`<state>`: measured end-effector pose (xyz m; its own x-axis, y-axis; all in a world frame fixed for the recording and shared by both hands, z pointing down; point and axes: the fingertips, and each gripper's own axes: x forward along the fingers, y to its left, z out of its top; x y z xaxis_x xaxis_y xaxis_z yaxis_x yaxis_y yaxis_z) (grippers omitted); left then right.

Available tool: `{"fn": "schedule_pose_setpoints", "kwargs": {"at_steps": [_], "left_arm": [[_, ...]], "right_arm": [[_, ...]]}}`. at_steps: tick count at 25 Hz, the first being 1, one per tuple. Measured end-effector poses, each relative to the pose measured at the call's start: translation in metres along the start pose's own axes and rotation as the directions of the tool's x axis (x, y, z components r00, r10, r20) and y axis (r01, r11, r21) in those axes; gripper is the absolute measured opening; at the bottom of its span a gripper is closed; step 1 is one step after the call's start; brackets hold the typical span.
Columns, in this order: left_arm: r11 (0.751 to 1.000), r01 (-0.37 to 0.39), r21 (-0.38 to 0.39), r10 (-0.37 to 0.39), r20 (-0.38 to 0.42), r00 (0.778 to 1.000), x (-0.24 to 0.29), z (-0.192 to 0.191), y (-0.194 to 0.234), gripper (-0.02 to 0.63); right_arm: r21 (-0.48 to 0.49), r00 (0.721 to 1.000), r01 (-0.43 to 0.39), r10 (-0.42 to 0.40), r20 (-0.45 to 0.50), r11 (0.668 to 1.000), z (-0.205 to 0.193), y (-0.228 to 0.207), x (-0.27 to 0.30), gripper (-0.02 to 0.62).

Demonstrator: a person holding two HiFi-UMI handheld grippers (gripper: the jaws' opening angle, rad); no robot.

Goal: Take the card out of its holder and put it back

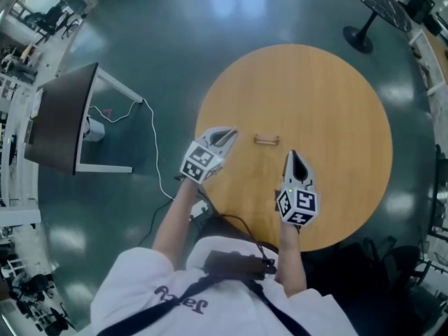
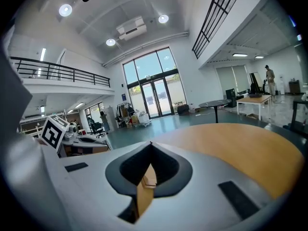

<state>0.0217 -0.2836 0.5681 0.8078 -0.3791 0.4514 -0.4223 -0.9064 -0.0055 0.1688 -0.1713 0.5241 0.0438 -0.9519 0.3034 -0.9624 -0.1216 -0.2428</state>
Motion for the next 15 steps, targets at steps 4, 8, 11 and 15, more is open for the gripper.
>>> {"fn": "schedule_pose_setpoints", "kwargs": {"at_steps": [4,8,11,15], "left_arm": [[0.993,0.100,0.062,-0.099,-0.021,0.995,0.028,0.017,0.004,0.026],[0.973,0.194,0.126,-0.192,-0.028,0.981,0.053,0.036,-0.003,0.026],[0.949,0.272,0.157,-0.268,-0.044,0.962,0.069,0.046,-0.017,0.025],[0.909,0.375,0.183,-0.367,-0.081,0.927,0.084,0.051,-0.041,0.025]], "right_arm": [[0.015,0.999,0.026,-0.025,-0.029,1.000,-0.006,-0.009,0.009,0.018],[0.031,0.997,0.050,-0.048,-0.054,0.998,-0.015,-0.019,0.012,0.018],[0.039,0.996,0.063,-0.060,-0.073,0.997,-0.021,-0.025,0.013,0.018],[0.045,0.994,0.065,-0.061,-0.086,0.997,-0.025,-0.033,0.016,0.018]]}}
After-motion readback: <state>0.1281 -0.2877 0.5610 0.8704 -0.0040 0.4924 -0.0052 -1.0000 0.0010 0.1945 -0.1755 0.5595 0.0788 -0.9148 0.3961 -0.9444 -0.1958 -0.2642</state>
